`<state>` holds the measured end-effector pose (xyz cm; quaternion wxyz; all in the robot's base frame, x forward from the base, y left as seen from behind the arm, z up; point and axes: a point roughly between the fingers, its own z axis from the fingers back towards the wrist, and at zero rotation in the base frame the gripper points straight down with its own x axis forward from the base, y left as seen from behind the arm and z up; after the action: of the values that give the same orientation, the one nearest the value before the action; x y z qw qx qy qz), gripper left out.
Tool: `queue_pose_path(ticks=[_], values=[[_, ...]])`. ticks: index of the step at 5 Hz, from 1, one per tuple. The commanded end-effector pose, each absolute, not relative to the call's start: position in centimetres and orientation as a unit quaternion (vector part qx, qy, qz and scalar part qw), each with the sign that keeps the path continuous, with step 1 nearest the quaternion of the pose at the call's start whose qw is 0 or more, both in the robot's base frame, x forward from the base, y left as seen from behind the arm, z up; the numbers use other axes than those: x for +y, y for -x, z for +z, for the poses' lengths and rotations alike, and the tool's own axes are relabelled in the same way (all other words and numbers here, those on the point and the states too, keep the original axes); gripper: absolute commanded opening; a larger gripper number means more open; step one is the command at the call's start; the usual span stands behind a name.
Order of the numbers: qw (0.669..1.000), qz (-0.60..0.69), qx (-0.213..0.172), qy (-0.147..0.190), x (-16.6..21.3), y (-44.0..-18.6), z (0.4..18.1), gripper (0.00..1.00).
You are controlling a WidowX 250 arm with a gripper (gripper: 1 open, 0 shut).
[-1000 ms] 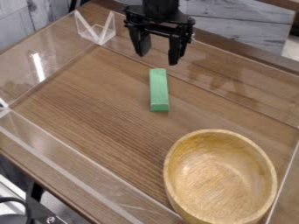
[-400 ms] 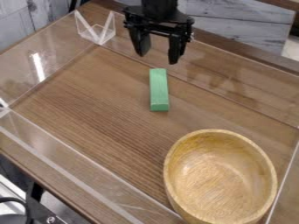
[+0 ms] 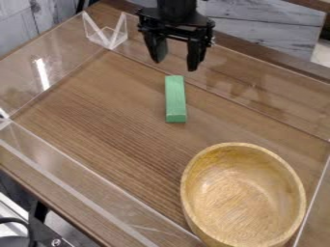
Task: Remove the green block from inside the brown bowl and put it on the table
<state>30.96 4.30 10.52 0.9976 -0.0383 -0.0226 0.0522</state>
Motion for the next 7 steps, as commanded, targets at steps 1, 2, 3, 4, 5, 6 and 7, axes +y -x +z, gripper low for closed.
queue_pose_path(ticks=[1, 2, 3, 4, 5, 6, 7], values=[[0.996, 0.053, -0.060, 0.036, 4.9, -32.1, 12.4, 1.00], [0.996, 0.053, -0.063, 0.037, 4.9, -32.2, 12.4, 1.00], [0.996, 0.054, -0.065, 0.039, 4.9, -32.4, 12.4, 1.00], [0.995, 0.058, -0.066, 0.039, 5.7, -32.2, 12.3, 1.00], [0.995, 0.063, -0.067, 0.040, 6.6, -32.0, 12.2, 1.00], [0.994, 0.066, -0.071, 0.040, 7.4, -31.8, 12.2, 1.00], [0.994, 0.069, -0.072, 0.040, 8.0, -31.6, 12.3, 1.00]])
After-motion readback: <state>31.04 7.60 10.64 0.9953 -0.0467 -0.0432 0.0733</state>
